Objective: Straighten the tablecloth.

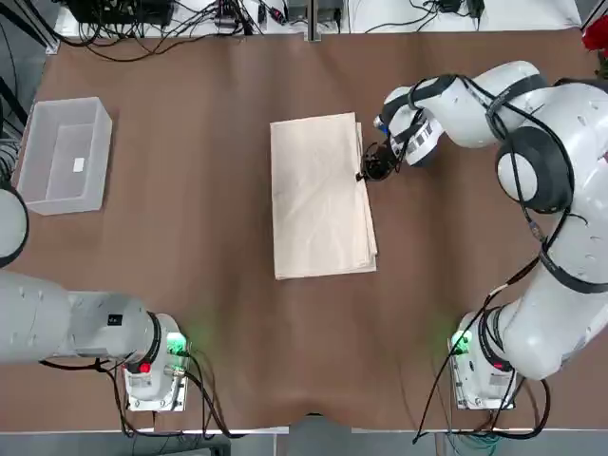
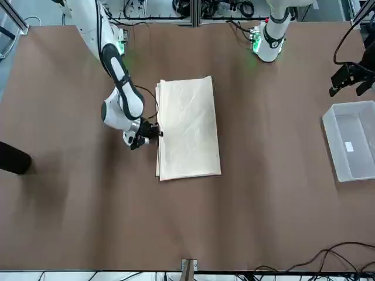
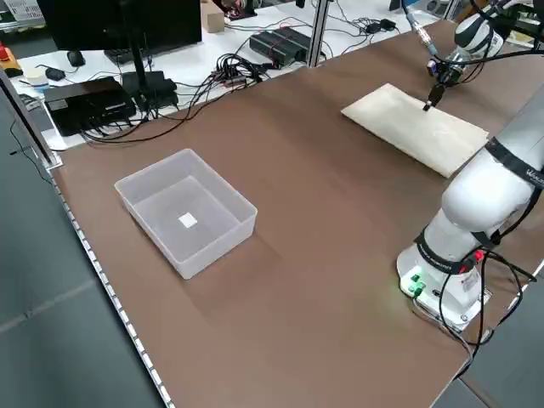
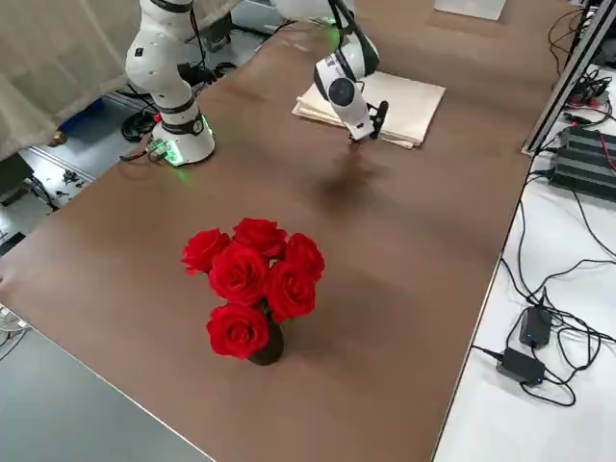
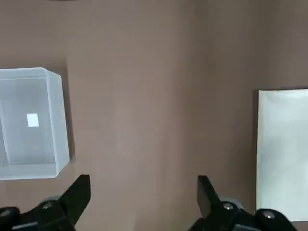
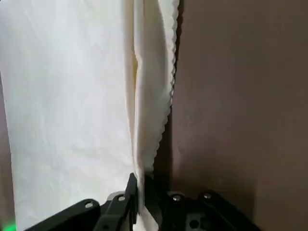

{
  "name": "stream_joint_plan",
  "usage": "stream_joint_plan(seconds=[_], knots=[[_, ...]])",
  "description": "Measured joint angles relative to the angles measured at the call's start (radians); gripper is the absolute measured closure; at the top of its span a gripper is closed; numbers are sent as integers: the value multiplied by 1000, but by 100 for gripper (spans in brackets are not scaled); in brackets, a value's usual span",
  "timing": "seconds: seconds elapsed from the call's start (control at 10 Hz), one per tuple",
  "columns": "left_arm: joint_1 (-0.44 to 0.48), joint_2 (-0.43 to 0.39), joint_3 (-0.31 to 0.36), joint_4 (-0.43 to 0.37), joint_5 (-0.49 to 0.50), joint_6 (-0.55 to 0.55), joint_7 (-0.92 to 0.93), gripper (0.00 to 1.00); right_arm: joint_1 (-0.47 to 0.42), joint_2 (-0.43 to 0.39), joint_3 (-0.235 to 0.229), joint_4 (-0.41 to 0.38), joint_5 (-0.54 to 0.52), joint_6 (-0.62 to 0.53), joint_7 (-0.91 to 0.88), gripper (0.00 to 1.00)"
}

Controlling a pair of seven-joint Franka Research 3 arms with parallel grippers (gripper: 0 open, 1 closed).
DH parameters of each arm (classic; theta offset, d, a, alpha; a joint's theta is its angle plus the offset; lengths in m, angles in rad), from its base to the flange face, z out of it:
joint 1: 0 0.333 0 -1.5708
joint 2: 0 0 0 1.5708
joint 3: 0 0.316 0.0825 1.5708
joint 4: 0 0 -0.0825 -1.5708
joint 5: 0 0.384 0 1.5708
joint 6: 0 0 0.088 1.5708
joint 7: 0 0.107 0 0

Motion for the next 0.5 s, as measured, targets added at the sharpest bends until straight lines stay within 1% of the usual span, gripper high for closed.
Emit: stream_joint_plan(seconds=[0.5], knots=[[0, 0, 0, 0, 0, 0, 0, 2, -55, -15, 3, -29, 0, -19, -85, 92]])
